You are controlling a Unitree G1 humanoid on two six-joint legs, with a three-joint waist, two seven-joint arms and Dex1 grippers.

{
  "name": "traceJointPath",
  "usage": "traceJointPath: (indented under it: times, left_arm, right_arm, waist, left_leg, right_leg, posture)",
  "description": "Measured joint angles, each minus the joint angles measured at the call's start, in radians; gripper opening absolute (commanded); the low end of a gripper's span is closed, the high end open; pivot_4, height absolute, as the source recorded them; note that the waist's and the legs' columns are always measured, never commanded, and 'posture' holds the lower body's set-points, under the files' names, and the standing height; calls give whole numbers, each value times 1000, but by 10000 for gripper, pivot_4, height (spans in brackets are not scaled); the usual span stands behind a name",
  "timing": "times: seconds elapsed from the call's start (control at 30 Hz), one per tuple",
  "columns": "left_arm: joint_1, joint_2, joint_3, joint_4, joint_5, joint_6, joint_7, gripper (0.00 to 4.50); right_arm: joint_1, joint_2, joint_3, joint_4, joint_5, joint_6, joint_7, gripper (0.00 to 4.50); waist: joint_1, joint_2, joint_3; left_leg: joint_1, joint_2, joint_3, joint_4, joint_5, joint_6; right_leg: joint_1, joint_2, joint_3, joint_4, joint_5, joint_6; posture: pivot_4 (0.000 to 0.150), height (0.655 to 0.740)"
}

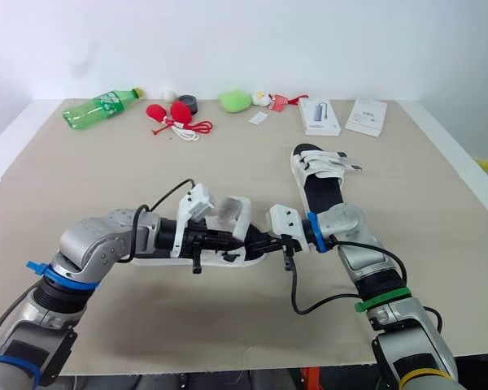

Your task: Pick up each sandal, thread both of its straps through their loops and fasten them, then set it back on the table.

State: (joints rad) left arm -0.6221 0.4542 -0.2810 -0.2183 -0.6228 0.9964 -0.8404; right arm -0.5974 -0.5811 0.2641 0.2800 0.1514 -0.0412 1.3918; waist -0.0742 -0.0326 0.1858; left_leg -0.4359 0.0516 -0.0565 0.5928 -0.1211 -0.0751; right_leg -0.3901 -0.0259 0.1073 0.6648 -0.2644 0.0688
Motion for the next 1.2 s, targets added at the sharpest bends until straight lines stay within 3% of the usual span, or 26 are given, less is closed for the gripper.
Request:
traceJointPath:
  times: [0.13,0.33,0.77,0.9,0.97,1.03,1.2]
  left_arm:
    - [9,26,0,-30,-18,1,-52,24782]
    - [-23,50,4,-11,-16,-17,-111,24782]
    - [-109,-8,38,127,28,-59,-81,24782]
    - [-123,-15,37,153,40,-65,-80,16176]
    - [-149,-26,34,189,59,-82,-81,4926]
    - [-161,-35,21,208,74,-100,-91,1778]
    - [-161,-33,12,208,81,-117,-128,1778]
  right_arm:
    - [0,1,2,-1,0,0,1,0]
    - [-1,1,3,-1,0,-1,0,0]
    - [-5,1,5,-1,1,-1,4,0]
    - [-5,0,5,-1,1,-1,4,0]
    - [-5,0,6,-1,1,-2,4,0]
    - [-5,0,6,-2,1,-3,4,0]
    - [-5,0,6,-3,1,-3,3,0]
  waist:
    - [0,0,0]
    - [0,0,0]
    - [0,0,0]
    - [0,0,0]
    - [0,0,0]
    - [0,0,0]
    - [0,0,0]
  left_leg:
    - [0,0,0,-1,0,0]
    - [0,0,0,-1,0,0]
    - [-1,0,0,-1,0,0]
    - [-1,0,0,-1,0,0]
    - [-1,0,0,-1,0,0]
    - [-1,0,0,-1,0,0]
    - [-1,0,0,-1,0,0]
  right_leg:
    - [0,0,0,0,0,0]
    - [-1,0,0,0,0,-1]
    - [-2,0,0,0,0,0]
    - [-2,1,0,0,0,0]
    - [-2,0,0,0,0,0]
    - [-2,1,0,0,0,0]
    - [-2,1,0,0,0,0]
  posture:
    - [1500,7400]
    - [1500,7400]
    - [1500,7400]
    - [1500,7400]
    - [1500,7400]
    - [1500,7400]
    - [1500,7400]
